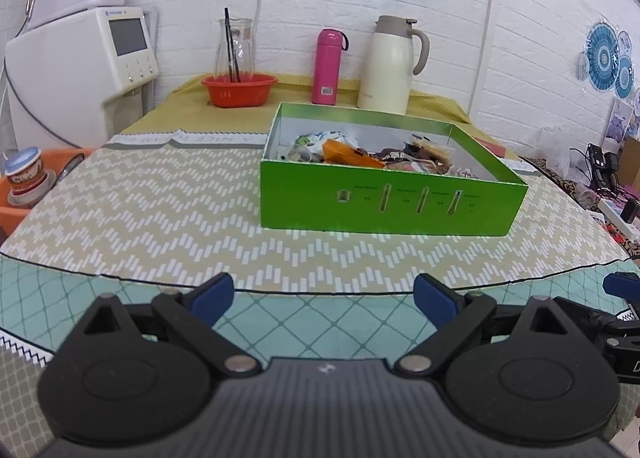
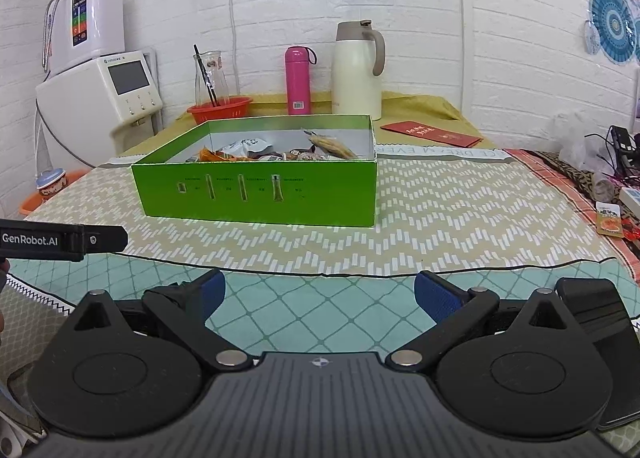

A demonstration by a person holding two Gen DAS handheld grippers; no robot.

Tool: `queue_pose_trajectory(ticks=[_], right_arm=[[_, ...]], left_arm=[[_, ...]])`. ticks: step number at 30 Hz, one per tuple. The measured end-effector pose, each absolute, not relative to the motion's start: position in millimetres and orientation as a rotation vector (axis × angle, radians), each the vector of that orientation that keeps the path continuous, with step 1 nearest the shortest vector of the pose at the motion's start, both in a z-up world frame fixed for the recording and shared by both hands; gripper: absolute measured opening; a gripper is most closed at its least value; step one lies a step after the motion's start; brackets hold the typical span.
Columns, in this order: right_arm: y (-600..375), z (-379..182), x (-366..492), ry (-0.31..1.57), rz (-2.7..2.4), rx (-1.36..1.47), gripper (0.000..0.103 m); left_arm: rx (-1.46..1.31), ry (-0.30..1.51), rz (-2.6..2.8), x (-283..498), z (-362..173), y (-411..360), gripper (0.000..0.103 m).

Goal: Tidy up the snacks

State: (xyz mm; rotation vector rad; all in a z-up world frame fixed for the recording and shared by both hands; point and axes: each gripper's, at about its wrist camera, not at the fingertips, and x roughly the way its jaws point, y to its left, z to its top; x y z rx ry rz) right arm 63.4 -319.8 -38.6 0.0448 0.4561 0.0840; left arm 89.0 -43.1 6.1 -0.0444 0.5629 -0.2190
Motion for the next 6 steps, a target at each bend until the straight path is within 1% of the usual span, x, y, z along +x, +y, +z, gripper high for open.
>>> queue_pose_trajectory(ticks=[6], right_arm=[[-320.4,-38.8,66.0,0.461,0.088,0.046,0.103]], left_arm=[[-0.039,0.556,-0.223,88.9,6.8,-43.3,0.095]])
